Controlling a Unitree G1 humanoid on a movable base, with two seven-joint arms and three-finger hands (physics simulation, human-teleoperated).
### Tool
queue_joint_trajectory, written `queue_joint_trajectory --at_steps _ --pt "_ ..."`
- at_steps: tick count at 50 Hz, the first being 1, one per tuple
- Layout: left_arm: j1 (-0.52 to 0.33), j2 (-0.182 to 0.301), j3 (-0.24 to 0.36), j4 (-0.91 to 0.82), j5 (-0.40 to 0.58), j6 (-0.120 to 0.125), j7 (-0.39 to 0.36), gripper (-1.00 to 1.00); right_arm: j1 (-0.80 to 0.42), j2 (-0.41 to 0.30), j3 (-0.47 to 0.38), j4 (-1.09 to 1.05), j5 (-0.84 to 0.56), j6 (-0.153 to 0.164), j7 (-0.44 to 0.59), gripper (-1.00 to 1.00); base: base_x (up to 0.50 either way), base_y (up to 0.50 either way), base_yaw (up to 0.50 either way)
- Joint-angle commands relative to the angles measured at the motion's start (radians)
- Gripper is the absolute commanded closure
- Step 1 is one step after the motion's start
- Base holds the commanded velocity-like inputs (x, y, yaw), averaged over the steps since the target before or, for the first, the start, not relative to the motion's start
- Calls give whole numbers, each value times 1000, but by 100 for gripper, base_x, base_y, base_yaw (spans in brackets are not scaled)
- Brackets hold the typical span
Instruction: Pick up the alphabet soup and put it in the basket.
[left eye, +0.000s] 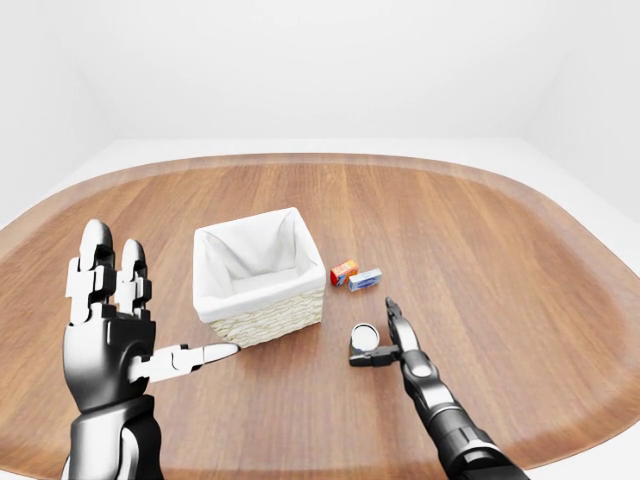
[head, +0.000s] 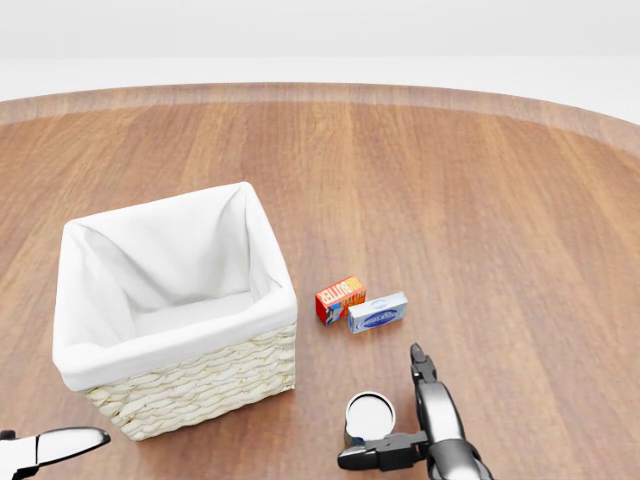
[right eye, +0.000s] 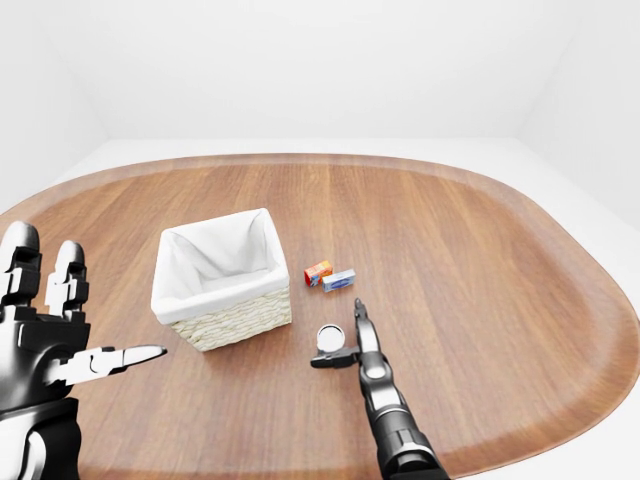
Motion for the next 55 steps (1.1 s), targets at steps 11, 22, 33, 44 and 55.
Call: queue_joint_trajectory --at_steps 11,22,33,44,55 --pt "-5 6 -3 6 0 0 6 -100 -11 9 9 67 -28 0 -14 -100 0 0 0" --pt "-2 4 -5 -2 0 0 5 -100 -36 12 8 140 -38 0 -26 -100 0 0 0" --pt "-4 5 -11 8 4 0 7 -100 -82 15 4 222 -44 0 -36 -100 0 0 0" --pt "2 3 -10 -4 1 0 3 -100 -117 17 -4 293 -54 0 -51 -100 0 0 0" --pt "11 -2 -12 -13 4 0 -4 -100 -135 18 -6 339 -67 0 -68 -100 0 0 0"
